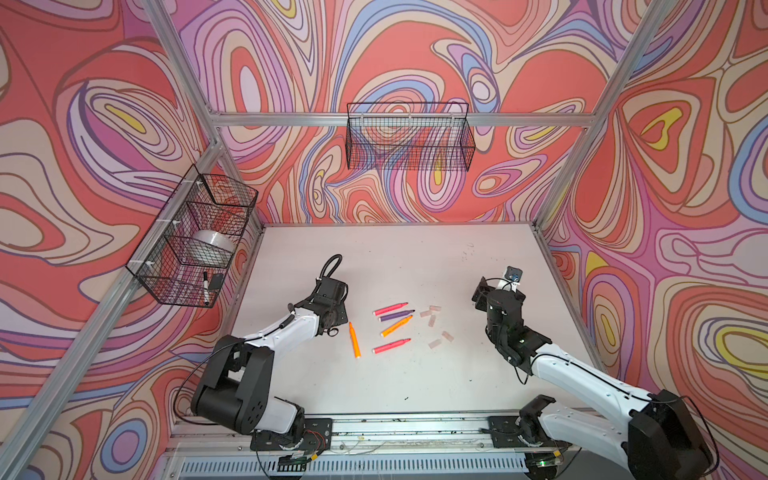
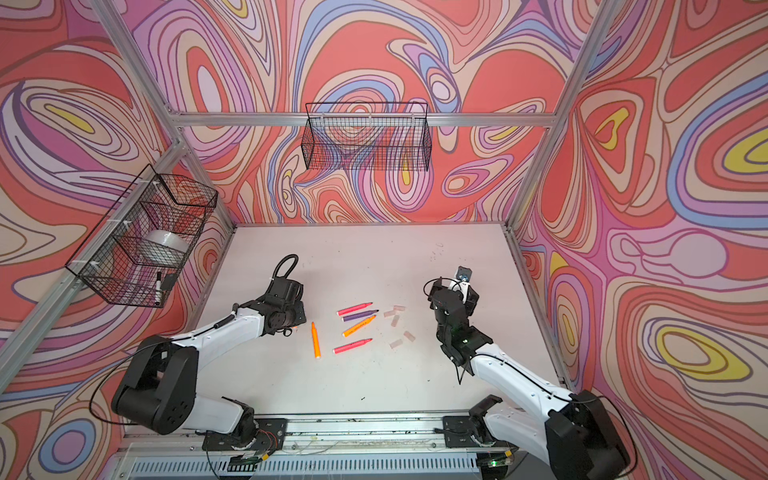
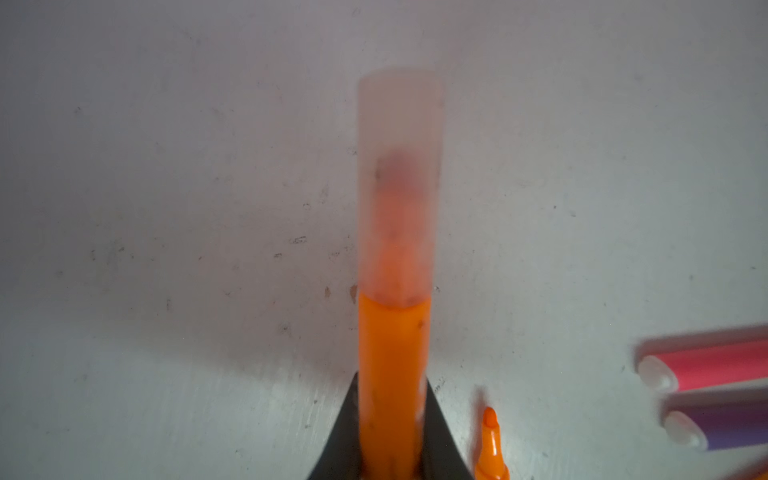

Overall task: Insert the pens into the pen caps
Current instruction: 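Set the capped highlighter down with the left gripper while the right arm withdraws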

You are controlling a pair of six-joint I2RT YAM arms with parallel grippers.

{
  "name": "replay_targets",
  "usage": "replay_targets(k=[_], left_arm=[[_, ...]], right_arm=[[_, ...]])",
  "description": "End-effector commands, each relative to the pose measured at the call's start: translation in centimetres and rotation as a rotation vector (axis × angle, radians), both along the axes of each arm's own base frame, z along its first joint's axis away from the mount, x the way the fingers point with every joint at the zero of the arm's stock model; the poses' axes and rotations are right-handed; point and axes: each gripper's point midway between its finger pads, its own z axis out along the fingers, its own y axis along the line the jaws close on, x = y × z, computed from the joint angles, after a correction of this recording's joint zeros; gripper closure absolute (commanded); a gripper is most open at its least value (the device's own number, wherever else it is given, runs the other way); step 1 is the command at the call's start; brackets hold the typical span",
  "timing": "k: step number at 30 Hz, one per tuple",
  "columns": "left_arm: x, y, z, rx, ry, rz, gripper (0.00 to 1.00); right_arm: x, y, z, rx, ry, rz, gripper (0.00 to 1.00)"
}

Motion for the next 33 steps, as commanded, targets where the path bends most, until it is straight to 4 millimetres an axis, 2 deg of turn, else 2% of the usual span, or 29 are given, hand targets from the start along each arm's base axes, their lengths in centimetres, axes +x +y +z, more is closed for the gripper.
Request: replay_targets(k=[1,4,8,18,25,33], left_arm=[[-0.1,0.7,-0.8,0.008,0.073,0.068,1.00],[0.5,0.3,-2.0,-0.013,0.117,0.092,1.00],[0.8,1.1,-3.2,0.017,0.144,0.165,1.00],[1.2,1.1,-3.9,-0.031,0.088,0.227,1.00],[1.1,1.0,-4.1,-0.028,0.103,0.221,0.86],[1.2,0.8,-4.1,-0.031,0.110,0.206,0.77]], right_arm=[[0.1,-0.7,-1.5,0.025,0.047,-0.040,0.19],[0.4,-0.4,-2.0,0.022,0.059,-0.035,0.21],[0.2,-0.6,-2.1,0.026,0.058,-0.047,0.21],[-0.1,-0.8,-1.9,0.036,0.036,-0.051,0.21],[-0.2,-0.9,-1.9,0.038,0.034,-0.052,0.21],[-0.4,-0.9,-1.9,0.040,0.033,-0.050,0.21]])
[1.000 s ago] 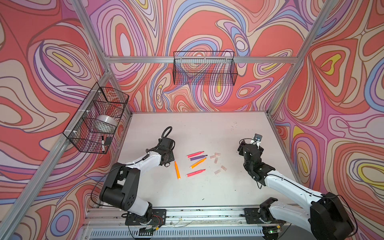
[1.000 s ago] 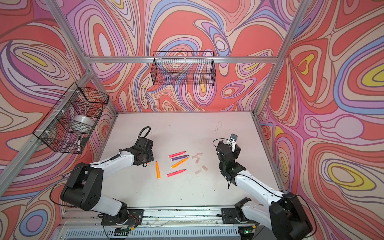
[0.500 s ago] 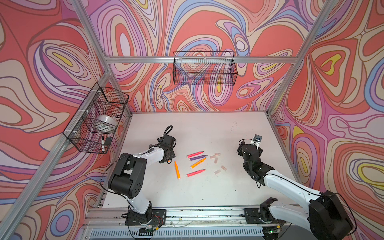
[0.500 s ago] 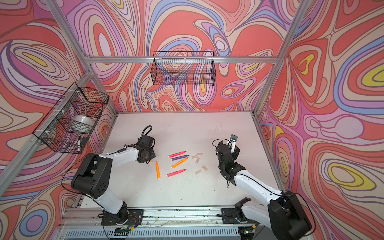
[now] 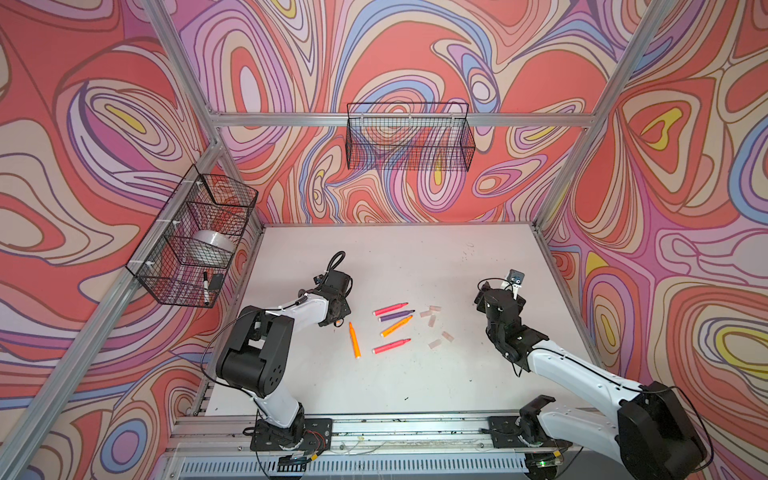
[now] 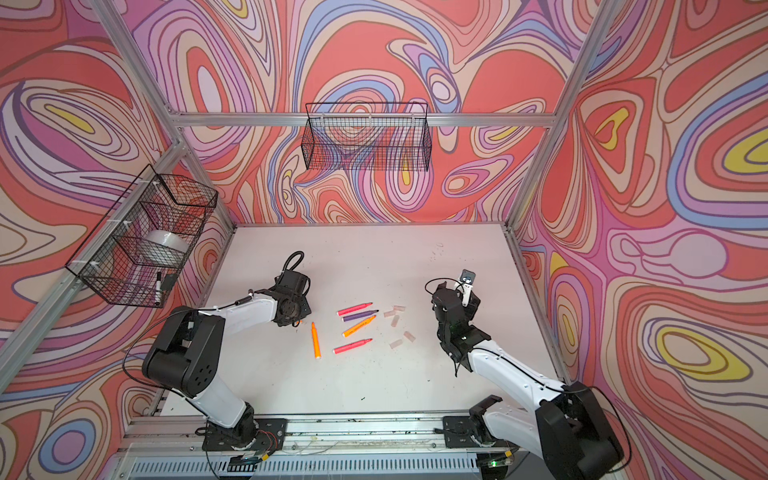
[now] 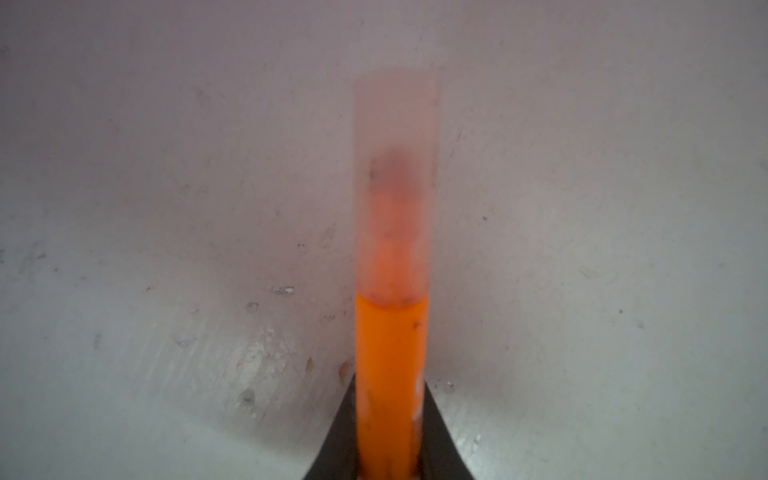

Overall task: Insert the pens into the pen caps
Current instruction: 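Set the capped highlighter down with the left gripper while the right arm withdraws, then move the left gripper over the orange marker and grasp it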

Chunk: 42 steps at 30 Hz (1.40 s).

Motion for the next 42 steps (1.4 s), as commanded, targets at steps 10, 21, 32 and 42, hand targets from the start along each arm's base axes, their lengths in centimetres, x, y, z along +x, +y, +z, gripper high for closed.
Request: replay_targets(k=[10,21,32,42], left_arm=[[-0.8,-0.2,-1.3,-0.017,0.062,-0.012,0.65],[-1.6,0.3,7.9,0.003,-0.114,-0.089,0.44],[-9.6,-3.4,7.2,-0.128,-0.196,-0.178,0.44],[-12.3,-5.7,3.2,-0.106,-0.166,-0.226,0.43]], right_arm=[[-0.4,-0.4,-0.1,0.005,-0.006,-0.012,0.21],[-0.2,-0.2,-0.3,0.003,0.000,-0.005,0.20],[-0.2,0.0,-0.4,0.006,0.004,0.013,0.21],[-0.2,0.1,-0.5,0.010,0.003,0.019,0.21]])
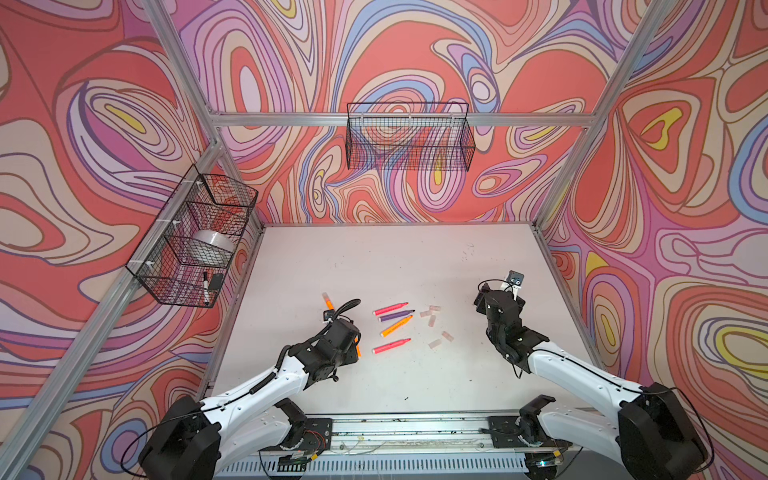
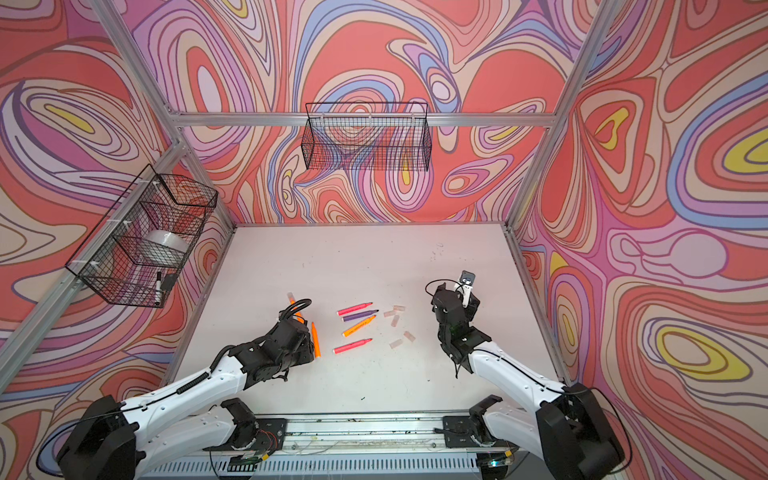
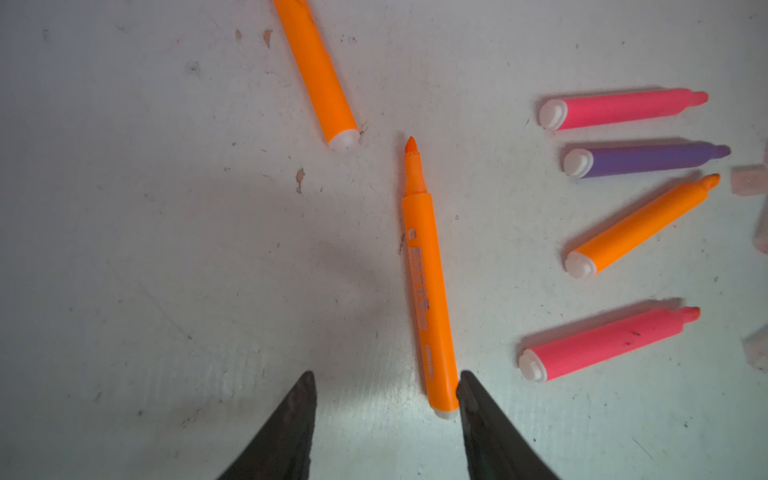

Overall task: Insert the pens into the pen caps
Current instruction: 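Move the left gripper over the orange marker and grasp it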

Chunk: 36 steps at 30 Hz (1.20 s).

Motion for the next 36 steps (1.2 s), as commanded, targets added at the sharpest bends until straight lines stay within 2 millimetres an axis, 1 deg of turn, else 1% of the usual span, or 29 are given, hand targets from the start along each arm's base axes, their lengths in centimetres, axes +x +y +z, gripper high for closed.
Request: replay_targets(k=[1,4,6,8,10,11,16,20,24,26,31,36], left_arm=[[0.9,-0.1,-0.2,0.003,-0.029,0.060,0.43],[1.1,-0.3,-1.3,0.024,-0.007,0.063,0.47],[1.4,-0.5,-1.7,0.040,0.002,0.061,0.52],[2.0,-0.4,-1.7,0.065,-0.004,0.074,0.54],[1.8,0.1,-2.4,0.107,0.014,0.079,0.54],[2.8,-0.8,-1.4,0.090,-0.008,0.078,0.54],[3.1,-1.6,-1.6,0.083,0.007,0.059,0.56],[3.5,-2.1,-0.1,0.056,-0.027,0.042,0.55],[4.1,-4.4,1.8,0.035,-0.061,-0.080,0.52],[4.1,-5.1,2.1,0.062,-0.066,-0.130,0.52],[4.1,-6.2,0.9,0.103,-0.017,-0.207,0.53],[4.2,-6.4,-0.6,0.134,0.026,-0.219,0.53]], right_arm=[[0.0,0.0,-0.1,-0.001,0.002,0.002,0.21],[0.2,0.1,-0.2,-0.005,0.011,0.005,0.22],[0.3,0.2,-0.1,-0.007,0.013,0.007,0.23],[0.2,0.1,-0.1,-0.003,0.011,0.007,0.23],[0.0,0.1,-0.1,0.000,0.006,0.010,0.23],[-0.1,0.1,-0.1,0.002,0.003,0.011,0.23],[-0.1,0.1,0.0,0.005,-0.001,0.012,0.22],[0.1,0.2,-0.2,0.000,0.008,0.013,0.23],[0.1,0.2,-0.1,0.002,0.007,0.015,0.23],[0.0,0.2,-0.1,0.003,0.005,0.016,0.23],[-0.1,0.2,-0.1,0.005,0.002,0.017,0.23],[-0.1,0.2,-0.1,0.006,0.003,0.019,0.23]])
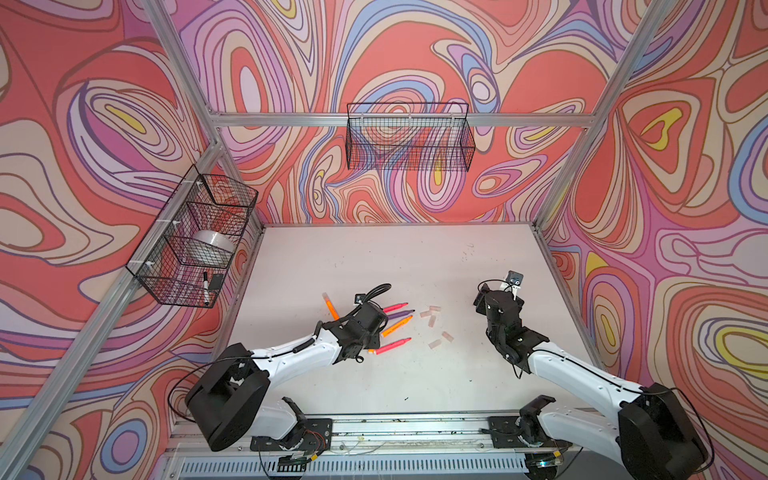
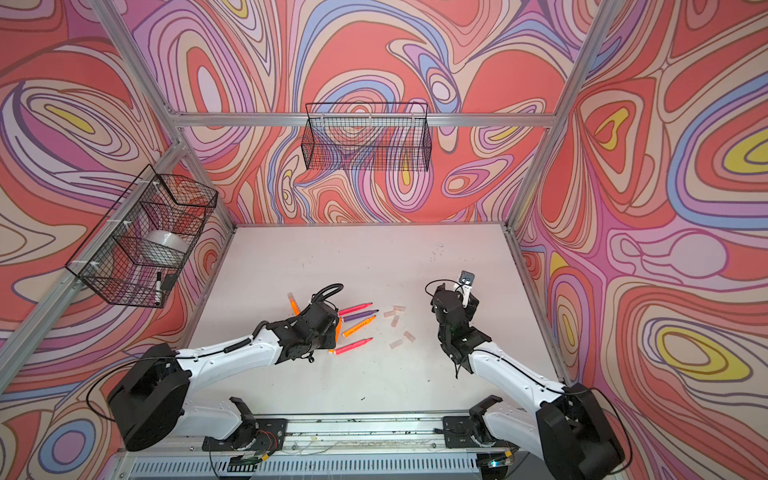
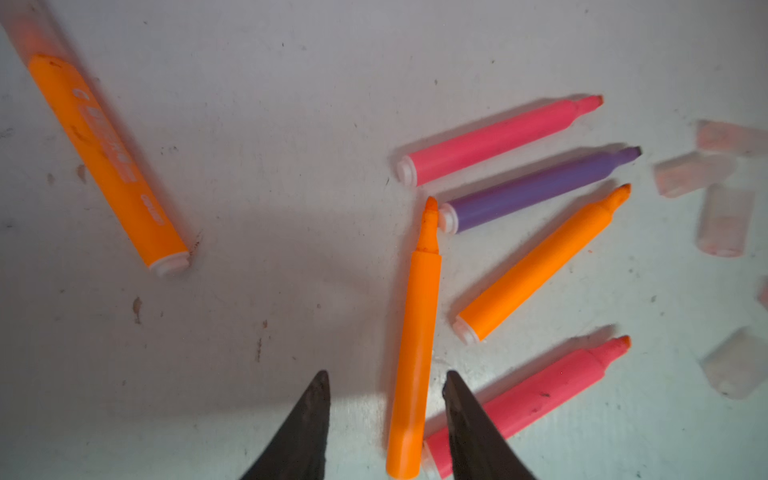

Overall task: Insert the pens into the pen caps
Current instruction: 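Move the left gripper over the orange marker and grasp it, then lift the orange marker upright with the left gripper while the right gripper approaches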

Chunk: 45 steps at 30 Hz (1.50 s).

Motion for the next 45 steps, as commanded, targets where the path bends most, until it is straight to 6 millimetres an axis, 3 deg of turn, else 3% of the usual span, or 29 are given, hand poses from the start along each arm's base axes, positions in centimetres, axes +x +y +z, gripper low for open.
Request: replay_targets(k=[1,22,45], left_arm=[[-0.1,-0.3,-0.5,0.034,0.030,-0.032,0.52],[0.7,-1.3,-2.9,0.117,0.105,-0.063,0.54],[0.5,-1.1,-3.9,0.150,0.136,-0.061,0.83]], right_arm=[[-0.1,-0.1,0.0,-0.001,0.000,0.003,0.23],[-0.1,-0.1,-0.1,-0.001,0.001,0.005,0.23],[-0.3,-0.1,0.0,0.003,-0.002,0.007,0.23]])
